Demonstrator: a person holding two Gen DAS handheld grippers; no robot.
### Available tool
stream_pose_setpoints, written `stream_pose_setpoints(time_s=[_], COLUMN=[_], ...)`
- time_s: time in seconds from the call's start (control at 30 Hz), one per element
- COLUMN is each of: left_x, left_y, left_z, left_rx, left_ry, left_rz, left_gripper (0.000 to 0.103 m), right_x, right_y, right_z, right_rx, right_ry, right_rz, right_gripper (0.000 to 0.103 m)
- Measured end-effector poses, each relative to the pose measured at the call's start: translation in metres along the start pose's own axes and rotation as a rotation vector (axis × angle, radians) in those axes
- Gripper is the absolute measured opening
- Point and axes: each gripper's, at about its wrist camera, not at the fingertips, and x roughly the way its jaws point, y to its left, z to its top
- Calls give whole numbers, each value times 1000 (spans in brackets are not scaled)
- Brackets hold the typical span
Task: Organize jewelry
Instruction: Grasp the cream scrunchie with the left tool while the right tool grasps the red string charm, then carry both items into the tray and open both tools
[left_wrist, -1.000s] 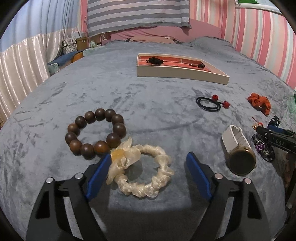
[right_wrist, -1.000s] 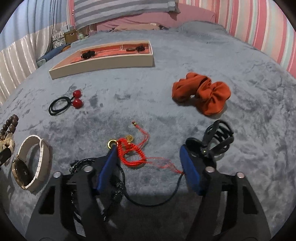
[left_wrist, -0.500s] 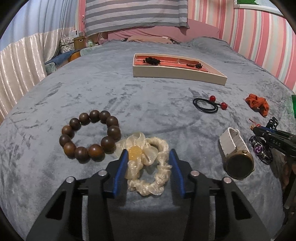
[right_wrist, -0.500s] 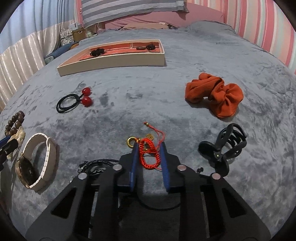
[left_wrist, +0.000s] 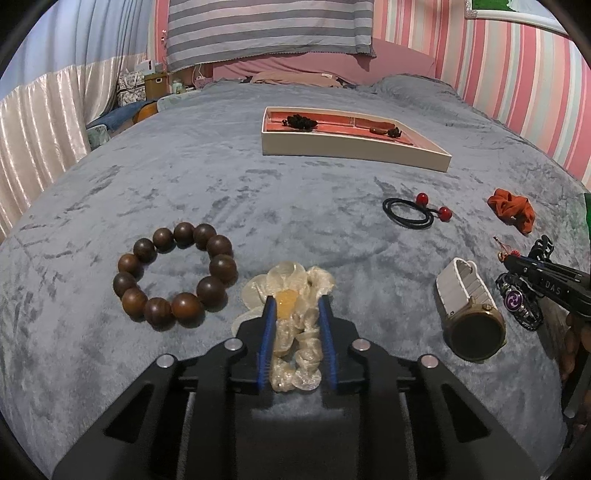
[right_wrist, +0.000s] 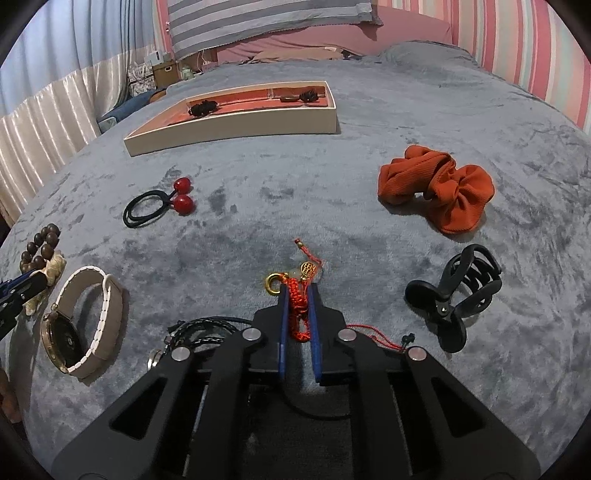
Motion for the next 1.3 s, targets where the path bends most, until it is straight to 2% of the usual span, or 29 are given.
stream_pose_setpoints(time_s=[0.53,0.7,0.83,0.9,1.3], left_x=[-2,-3,-5,-7,-11], left_y=[6,3,2,3,-1], left_z=[-2,-2,4,8,31], left_rx=[-14,8,5,2,-2], left_ry=[-5,-8,-9,-10,-42], left_rz=[-22,-14,-33,-53,-79], left_gripper=[20,18,14,9,9], right_x=[-6,-9,-14,-18,-27], right_y=[-7,-9,-8,-7,-3], right_z=[-3,-3,0,2,23], right_rx=[20,29,26,18,2], right_ry=[-17,-24,-35,-45,-88], right_rz=[-5,-10,-11,-15,-17], right_gripper=[10,10,10,10,10])
